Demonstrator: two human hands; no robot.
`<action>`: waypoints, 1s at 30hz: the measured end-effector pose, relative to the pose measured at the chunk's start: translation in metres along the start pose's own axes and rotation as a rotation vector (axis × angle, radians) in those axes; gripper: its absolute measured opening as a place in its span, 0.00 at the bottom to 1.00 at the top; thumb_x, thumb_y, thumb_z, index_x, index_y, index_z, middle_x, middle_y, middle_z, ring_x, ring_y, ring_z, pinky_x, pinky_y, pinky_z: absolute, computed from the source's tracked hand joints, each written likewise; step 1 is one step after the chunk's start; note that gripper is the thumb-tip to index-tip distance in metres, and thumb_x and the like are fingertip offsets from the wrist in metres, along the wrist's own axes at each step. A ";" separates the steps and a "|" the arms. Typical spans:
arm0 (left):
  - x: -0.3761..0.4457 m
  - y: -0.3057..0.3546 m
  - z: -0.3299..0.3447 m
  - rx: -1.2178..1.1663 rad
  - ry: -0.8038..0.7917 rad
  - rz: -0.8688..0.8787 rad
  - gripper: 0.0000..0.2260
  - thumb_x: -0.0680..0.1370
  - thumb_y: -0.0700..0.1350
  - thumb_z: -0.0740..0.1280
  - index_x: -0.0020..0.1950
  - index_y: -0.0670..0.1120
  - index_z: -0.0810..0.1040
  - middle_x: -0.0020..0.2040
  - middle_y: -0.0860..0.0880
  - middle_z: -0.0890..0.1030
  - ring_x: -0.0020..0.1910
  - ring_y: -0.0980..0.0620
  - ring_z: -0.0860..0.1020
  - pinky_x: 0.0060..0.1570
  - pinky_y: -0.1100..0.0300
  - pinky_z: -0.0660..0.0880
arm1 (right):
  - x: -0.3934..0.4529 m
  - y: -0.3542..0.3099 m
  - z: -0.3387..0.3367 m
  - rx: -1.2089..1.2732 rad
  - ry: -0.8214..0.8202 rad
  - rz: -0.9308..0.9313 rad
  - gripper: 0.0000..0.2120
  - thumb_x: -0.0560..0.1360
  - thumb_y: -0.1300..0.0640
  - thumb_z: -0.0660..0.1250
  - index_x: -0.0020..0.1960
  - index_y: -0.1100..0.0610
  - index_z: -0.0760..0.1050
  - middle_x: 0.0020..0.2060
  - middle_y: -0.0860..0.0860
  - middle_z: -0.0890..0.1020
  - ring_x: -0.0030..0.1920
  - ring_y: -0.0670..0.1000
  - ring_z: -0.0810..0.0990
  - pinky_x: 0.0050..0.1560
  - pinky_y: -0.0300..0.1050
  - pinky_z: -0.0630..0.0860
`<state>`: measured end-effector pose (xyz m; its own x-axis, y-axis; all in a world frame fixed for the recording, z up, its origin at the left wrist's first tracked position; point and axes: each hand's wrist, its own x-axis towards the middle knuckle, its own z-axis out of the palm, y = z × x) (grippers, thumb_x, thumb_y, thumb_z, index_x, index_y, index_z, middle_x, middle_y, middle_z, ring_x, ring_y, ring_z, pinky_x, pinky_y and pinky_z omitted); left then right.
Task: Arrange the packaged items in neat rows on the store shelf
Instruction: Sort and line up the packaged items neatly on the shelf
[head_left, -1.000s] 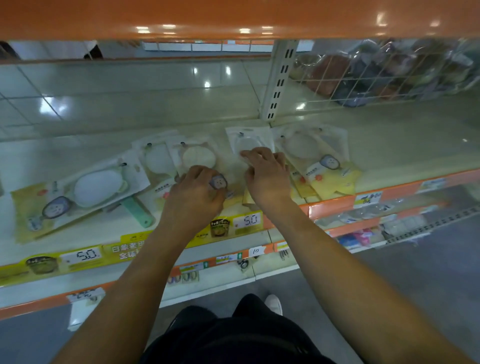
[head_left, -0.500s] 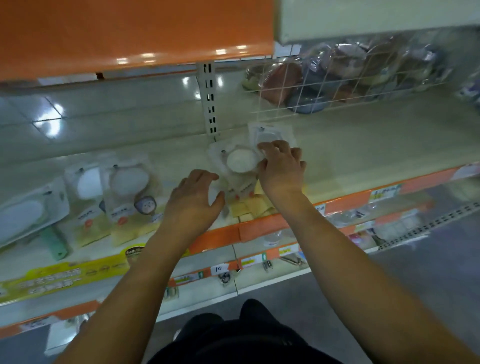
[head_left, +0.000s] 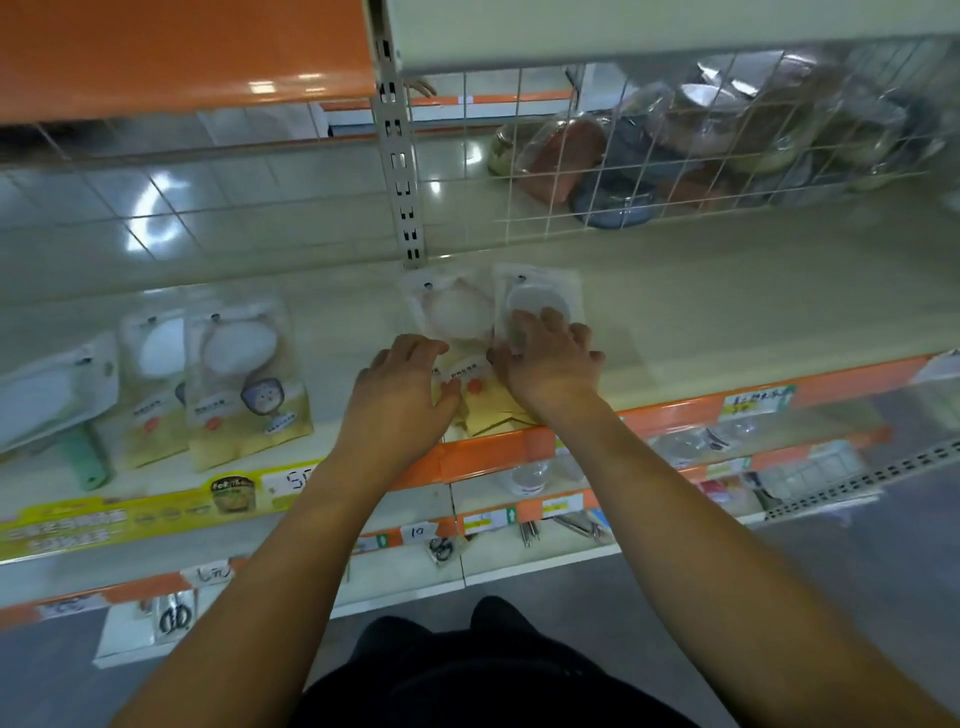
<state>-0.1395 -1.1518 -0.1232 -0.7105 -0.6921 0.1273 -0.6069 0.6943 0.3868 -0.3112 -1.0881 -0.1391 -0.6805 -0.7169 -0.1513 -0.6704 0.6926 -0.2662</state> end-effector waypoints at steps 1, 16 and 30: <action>0.001 0.000 0.000 0.000 0.004 0.006 0.19 0.76 0.52 0.64 0.63 0.45 0.74 0.60 0.44 0.75 0.55 0.42 0.76 0.52 0.47 0.75 | -0.001 0.001 0.002 0.004 -0.010 0.001 0.27 0.76 0.35 0.55 0.72 0.40 0.58 0.74 0.49 0.60 0.70 0.60 0.61 0.62 0.59 0.64; -0.016 -0.006 -0.027 -0.023 0.139 -0.004 0.23 0.74 0.55 0.59 0.65 0.44 0.73 0.60 0.44 0.75 0.55 0.41 0.77 0.51 0.45 0.76 | -0.047 -0.026 -0.009 0.320 0.205 -0.414 0.19 0.76 0.52 0.65 0.66 0.52 0.75 0.61 0.53 0.78 0.59 0.58 0.77 0.58 0.55 0.75; -0.161 -0.029 -0.096 0.041 0.293 -0.335 0.19 0.77 0.52 0.62 0.66 0.45 0.74 0.65 0.46 0.73 0.61 0.46 0.75 0.58 0.49 0.73 | -0.118 -0.101 -0.006 0.431 -0.044 -0.910 0.14 0.79 0.51 0.65 0.63 0.49 0.76 0.58 0.45 0.78 0.60 0.48 0.75 0.60 0.38 0.68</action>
<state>0.0265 -1.0794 -0.0674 -0.3444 -0.9030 0.2569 -0.8043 0.4249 0.4154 -0.1644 -1.0729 -0.0885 0.0543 -0.9674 0.2476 -0.7599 -0.2008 -0.6183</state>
